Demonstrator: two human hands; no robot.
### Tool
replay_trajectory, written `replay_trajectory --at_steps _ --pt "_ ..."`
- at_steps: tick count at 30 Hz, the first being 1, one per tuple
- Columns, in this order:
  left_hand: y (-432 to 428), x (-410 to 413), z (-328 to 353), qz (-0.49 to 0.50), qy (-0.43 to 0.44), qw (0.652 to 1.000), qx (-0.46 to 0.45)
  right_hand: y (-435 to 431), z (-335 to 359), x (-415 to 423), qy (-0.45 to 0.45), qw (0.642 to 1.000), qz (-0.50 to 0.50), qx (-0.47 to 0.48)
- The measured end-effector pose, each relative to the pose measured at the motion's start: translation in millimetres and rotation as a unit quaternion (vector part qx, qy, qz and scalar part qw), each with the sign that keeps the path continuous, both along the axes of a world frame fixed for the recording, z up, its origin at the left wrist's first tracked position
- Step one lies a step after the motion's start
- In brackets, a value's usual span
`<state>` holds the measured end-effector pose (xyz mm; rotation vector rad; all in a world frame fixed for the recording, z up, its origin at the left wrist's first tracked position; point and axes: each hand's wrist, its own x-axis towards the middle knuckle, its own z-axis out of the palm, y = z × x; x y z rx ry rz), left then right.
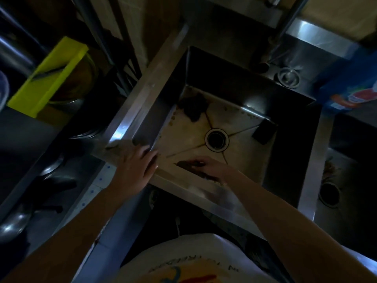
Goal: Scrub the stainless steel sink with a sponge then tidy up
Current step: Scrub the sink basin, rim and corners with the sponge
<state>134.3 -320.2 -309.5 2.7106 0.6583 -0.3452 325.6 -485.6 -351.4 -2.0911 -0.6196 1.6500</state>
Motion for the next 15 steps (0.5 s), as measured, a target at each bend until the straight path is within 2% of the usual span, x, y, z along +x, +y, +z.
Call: replay_trajectory --at_steps 4,9,12,15 --pt "4.7 2.5 -2.2 -0.009 0.027 1.000 0.001 -50.1 -7.2 14.5 -0.009 0.998 -0.002 -0.059" --pt "4.6 4.6 -1.8 0.008 0.009 1.000 -0.002 -123.6 -17.0 31.6 -0.033 0.989 0.012 -0.145" --pt "5.2 5.8 -1.3 0.005 -0.007 1.000 0.013 -141.2 -19.4 37.1 -0.061 0.981 0.016 -0.186" --pt "6.1 5.7 -2.6 -0.002 0.014 0.999 0.032 -126.0 -15.4 32.4 -0.052 0.982 0.022 -0.178"
